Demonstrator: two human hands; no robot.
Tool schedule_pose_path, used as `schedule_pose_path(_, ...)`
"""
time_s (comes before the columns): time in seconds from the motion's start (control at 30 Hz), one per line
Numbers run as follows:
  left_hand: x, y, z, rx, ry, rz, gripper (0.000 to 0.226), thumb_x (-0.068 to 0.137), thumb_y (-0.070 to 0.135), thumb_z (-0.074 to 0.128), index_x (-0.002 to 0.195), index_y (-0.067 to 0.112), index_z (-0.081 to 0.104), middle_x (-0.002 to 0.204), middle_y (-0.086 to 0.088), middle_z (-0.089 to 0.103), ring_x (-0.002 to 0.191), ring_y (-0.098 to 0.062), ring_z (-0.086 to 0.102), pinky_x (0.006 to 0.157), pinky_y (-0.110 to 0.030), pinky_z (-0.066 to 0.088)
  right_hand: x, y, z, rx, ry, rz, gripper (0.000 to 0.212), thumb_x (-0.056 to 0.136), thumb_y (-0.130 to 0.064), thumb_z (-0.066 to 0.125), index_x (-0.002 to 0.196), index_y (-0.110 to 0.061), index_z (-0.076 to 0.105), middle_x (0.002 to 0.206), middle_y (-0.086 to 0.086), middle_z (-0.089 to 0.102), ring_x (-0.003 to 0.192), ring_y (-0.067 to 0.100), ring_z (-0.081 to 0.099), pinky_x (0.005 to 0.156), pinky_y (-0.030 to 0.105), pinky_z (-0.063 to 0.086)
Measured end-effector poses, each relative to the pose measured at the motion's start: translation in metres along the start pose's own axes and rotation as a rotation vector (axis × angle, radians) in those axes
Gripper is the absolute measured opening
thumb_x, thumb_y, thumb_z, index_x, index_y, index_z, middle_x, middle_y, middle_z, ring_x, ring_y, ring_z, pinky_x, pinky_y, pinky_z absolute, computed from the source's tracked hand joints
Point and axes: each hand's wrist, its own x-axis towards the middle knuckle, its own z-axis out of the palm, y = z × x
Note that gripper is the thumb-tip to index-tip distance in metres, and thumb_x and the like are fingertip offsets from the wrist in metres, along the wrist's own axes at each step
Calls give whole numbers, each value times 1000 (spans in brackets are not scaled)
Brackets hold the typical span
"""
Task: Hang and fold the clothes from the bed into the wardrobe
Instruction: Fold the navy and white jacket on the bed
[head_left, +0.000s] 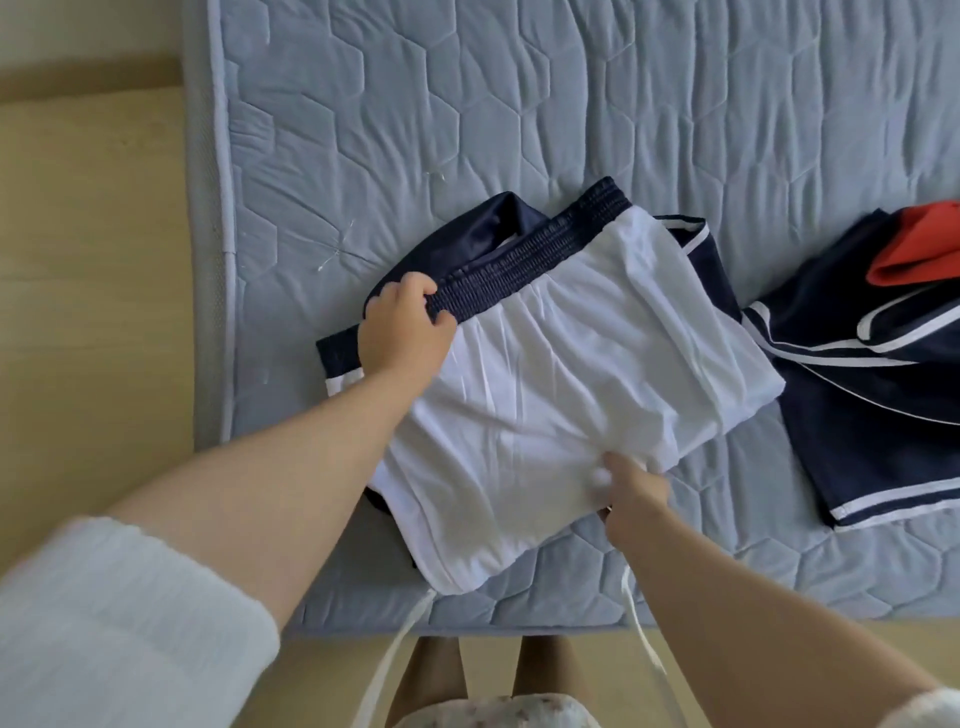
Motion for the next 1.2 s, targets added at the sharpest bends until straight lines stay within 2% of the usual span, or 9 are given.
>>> schedule_pose_path(0.07,13,17,10,202,-159,225,49,87,32,58,131,18,42,138,-2,42,120,-28,43,94,-42,35,1,-1,-2,12,-44,48,50,85,-9,60,131,-16,42,98,8,52,68,19,50,68,36,50)
schedule_pose_path(0.17,30,29,21,408,-286,180,59,88,42,56,137,21,32,140,-2,39,123,-29,40,97,-44,31,7,-1,-3,18,-83,34,42,85,-9,59,125,-13,48,87,6,52,66,17,50,59,30,47)
schedule_pose_path(0.37,60,22,9,-259,-111,-18,20,88,21,58,104,11,63,89,-2,59,78,-17,52,63,-24,39,16,-3,-1,52,-125,28,42,84,-15,64,122,-20,46,105,5,54,85,23,55,75,36,50)
schedule_pose_path(0.53,78,5,8,93,-248,-31,59,72,32,76,122,17,49,133,-7,41,114,-25,47,96,-35,39,20,-4,2,117,-173,54,40,82,-15,68,114,-21,45,105,6,57,91,27,58,69,35,51)
schedule_pose_path(0.63,82,5,16,-23,-373,-53,81,61,31,84,128,17,40,127,-6,48,115,-26,49,97,-41,43,22,-2,0,137,-211,90,47,81,-16,70,121,-20,44,108,6,58,92,27,60,67,35,52)
schedule_pose_path(0.77,81,6,22,27,-569,-86,73,56,30,88,113,14,45,102,2,54,99,-21,53,79,-32,44,25,0,-5,115,-267,148,51,82,-11,67,128,-13,45,113,12,58,83,25,58,66,35,52)
schedule_pose_path(0.9,62,5,31,112,-760,-76,54,53,31,89,93,19,56,97,1,61,82,-16,57,68,-29,46,28,-2,-11,54,-280,203,49,82,2,56,129,-7,44,120,19,54,96,32,54,92,46,49)
schedule_pose_path(1.03,45,2,42,45,-730,-35,86,57,24,88,130,19,44,120,1,56,109,-22,53,97,-38,45,24,-2,-17,66,-317,212,42,84,7,50,122,-9,45,115,19,54,98,35,55,86,46,50)
schedule_pose_path(1.2,31,13,42,-3,-890,-284,68,67,15,80,125,11,45,123,-5,50,111,-26,49,95,-38,43,23,1,-29,31,-300,188,32,84,5,48,112,-11,47,100,15,57,86,31,56,78,43,51)
